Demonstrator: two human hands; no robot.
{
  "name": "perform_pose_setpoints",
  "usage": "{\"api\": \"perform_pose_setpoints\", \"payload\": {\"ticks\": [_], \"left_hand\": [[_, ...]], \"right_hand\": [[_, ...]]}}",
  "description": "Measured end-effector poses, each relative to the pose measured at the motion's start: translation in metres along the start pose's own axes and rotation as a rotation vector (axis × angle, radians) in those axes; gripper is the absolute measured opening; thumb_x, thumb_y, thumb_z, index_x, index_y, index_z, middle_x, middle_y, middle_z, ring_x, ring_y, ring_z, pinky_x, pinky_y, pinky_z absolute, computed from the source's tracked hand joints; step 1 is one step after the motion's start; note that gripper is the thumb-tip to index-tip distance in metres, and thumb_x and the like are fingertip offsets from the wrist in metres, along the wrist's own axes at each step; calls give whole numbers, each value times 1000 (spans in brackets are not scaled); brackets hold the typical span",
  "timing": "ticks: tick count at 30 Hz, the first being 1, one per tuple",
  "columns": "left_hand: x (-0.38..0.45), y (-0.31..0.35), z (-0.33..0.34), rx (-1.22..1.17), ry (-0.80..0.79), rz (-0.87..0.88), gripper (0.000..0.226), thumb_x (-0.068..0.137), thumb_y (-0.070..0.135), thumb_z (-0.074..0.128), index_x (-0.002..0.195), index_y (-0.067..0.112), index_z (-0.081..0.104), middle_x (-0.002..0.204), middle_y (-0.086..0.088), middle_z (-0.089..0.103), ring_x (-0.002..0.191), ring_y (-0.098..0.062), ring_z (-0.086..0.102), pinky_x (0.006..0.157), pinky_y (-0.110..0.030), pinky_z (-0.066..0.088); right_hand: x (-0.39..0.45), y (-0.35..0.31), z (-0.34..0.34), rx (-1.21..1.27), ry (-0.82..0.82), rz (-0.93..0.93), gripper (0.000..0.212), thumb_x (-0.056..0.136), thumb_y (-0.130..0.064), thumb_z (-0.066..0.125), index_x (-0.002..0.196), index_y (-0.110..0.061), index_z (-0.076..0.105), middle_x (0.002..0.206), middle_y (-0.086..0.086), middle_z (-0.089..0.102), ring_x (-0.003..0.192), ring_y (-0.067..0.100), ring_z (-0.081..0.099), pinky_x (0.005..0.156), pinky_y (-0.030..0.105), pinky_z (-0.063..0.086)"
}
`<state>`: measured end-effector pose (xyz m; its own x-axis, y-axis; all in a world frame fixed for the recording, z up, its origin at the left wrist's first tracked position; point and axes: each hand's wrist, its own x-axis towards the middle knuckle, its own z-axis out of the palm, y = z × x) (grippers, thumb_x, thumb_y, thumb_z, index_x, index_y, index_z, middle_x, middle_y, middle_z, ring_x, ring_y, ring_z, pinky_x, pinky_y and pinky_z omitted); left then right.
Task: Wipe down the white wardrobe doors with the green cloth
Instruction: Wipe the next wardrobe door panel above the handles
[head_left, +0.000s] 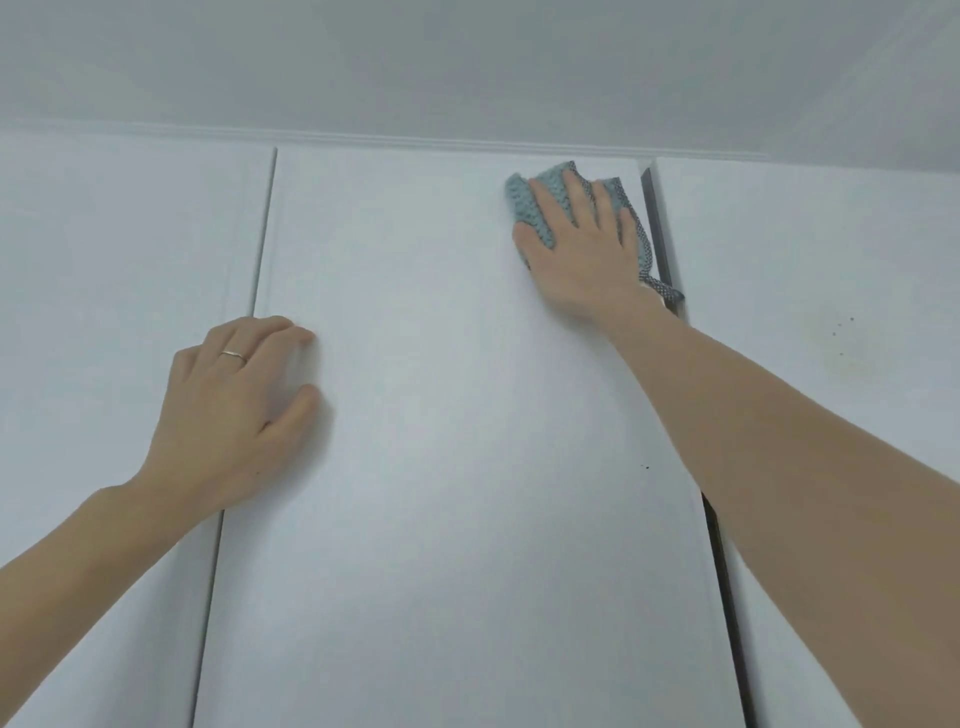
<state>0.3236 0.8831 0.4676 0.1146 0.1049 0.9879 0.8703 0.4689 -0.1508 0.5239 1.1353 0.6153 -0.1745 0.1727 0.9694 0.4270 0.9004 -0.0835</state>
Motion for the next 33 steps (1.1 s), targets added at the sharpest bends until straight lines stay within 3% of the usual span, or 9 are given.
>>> {"api": "perform_pose_setpoints", "payload": {"ticks": [6, 9, 13, 16, 22, 28, 33], "left_hand": [[-3, 3, 4, -39, -13, 8, 56, 92, 40, 41, 137, 14, 60, 144, 0, 56, 139, -20, 41, 112, -42, 26], [-10, -10, -5, -98, -44, 4, 59, 93, 42, 41, 139, 10, 61, 148, -3, 55, 139, -21, 42, 113, -41, 35], [-24, -22, -13, -148, -46, -62, 58, 96, 41, 43, 145, 13, 57, 152, 7, 47, 144, -10, 35, 108, -31, 35], [-30, -24, -15, -138, -55, -47, 62, 94, 46, 39, 145, 14, 56, 153, 7, 47, 143, -11, 37, 105, -34, 39], [-30, -12, -9, -132, 2, -82, 50, 94, 35, 47, 138, 14, 60, 146, 6, 52, 139, -13, 40, 98, -35, 39], [-28, 6, 1, -157, 64, -150, 48, 90, 29, 52, 133, 10, 63, 143, -1, 56, 140, -19, 40, 95, -39, 40], [-32, 6, -2, -203, -4, -158, 54, 91, 35, 49, 139, 13, 60, 149, 5, 51, 150, -12, 32, 99, -38, 39]], "right_hand": [[0, -15, 6, 7, 58, 115, 60, 106, -55, 18, 162, -43, 1, 172, -5, -11, 157, 24, -14, 125, 50, -11], [-1, -78, 24, -8, 53, -34, 59, 107, -53, 19, 162, -41, 2, 172, -3, -10, 157, 26, -14, 125, 50, -12], [-32, -175, 54, -43, 2, -295, 58, 107, -52, 18, 162, -41, 6, 172, -4, -9, 157, 25, -13, 125, 50, -11], [-55, -199, 68, -42, -29, -393, 57, 107, -54, 20, 162, -43, 9, 172, -6, -5, 157, 23, -12, 125, 50, -12], [-59, -134, 52, -12, -33, -339, 53, 108, -55, 15, 160, -49, 10, 171, -15, -3, 157, 15, -9, 126, 44, -10], [-70, -9, 22, -12, 14, -38, 54, 108, -54, 16, 159, -51, 3, 171, -15, -7, 157, 14, -10, 127, 42, -9], [-85, -1, 22, 27, 87, 177, 54, 108, -50, 18, 161, -45, 5, 172, -10, -5, 158, 19, -9, 127, 46, -7]]}}
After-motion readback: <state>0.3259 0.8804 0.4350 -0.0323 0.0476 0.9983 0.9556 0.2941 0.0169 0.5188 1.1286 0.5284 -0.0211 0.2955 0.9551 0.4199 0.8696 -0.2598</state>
